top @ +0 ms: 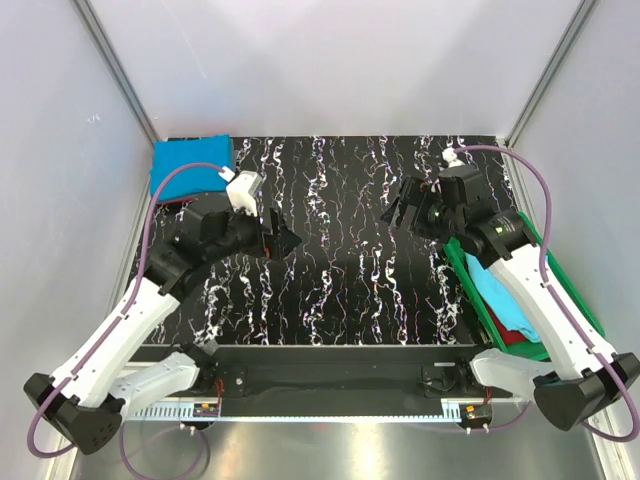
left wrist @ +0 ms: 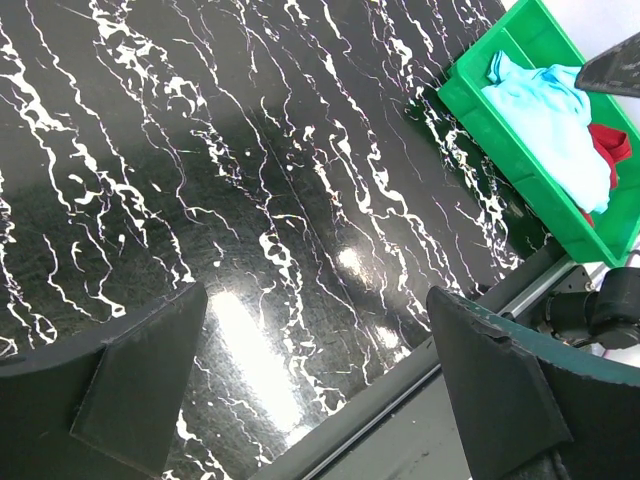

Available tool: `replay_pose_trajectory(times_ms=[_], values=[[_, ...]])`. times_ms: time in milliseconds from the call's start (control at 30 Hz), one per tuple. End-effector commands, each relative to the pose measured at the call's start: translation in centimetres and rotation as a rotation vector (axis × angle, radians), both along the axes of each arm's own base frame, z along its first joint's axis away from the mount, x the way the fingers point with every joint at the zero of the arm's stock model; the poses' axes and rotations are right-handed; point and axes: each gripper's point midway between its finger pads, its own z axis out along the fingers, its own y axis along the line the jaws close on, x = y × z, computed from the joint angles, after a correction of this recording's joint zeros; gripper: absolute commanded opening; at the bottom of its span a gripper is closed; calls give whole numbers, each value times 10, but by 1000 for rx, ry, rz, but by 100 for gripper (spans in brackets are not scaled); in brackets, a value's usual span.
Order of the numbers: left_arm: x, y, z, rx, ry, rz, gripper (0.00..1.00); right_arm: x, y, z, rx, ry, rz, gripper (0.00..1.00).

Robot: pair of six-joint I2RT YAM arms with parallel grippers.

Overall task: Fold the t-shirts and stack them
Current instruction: Grab the tshirt from the pile

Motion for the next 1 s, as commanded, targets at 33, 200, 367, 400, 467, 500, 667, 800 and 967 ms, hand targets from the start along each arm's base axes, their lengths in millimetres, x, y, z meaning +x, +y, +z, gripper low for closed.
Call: replay_pose_trajectory(times_ms=[33, 200, 367, 400, 467, 500, 667, 800, 967], values=[[2, 3, 18, -8, -84, -7, 99, 6, -16, 13, 1, -57, -109, 100], [1, 10, 14, 43, -129, -22, 99, 14, -33, 10, -80, -52, -193, 100], [12, 32, -7, 152, -157, 73, 99, 31, -50, -23, -226, 61, -294, 100], [12, 34, -11, 156, -155, 80, 99, 37, -65, -29, -253, 87, -357, 100], [13, 36, -20, 162, -148, 93, 99, 45, -93, -51, -289, 176, -433, 100], [12, 36, -23, 166, -143, 92, 99, 46, -103, -61, -274, 216, -460, 99], [18, 47, -38, 212, -145, 144, 99, 36, -199, -90, -261, 322, -737, 93], [18, 45, -34, 195, -153, 140, 99, 22, -257, -107, -269, 352, -922, 85], [22, 50, -38, 216, -147, 178, 99, -3, -300, -149, -227, 464, -1091, 84]])
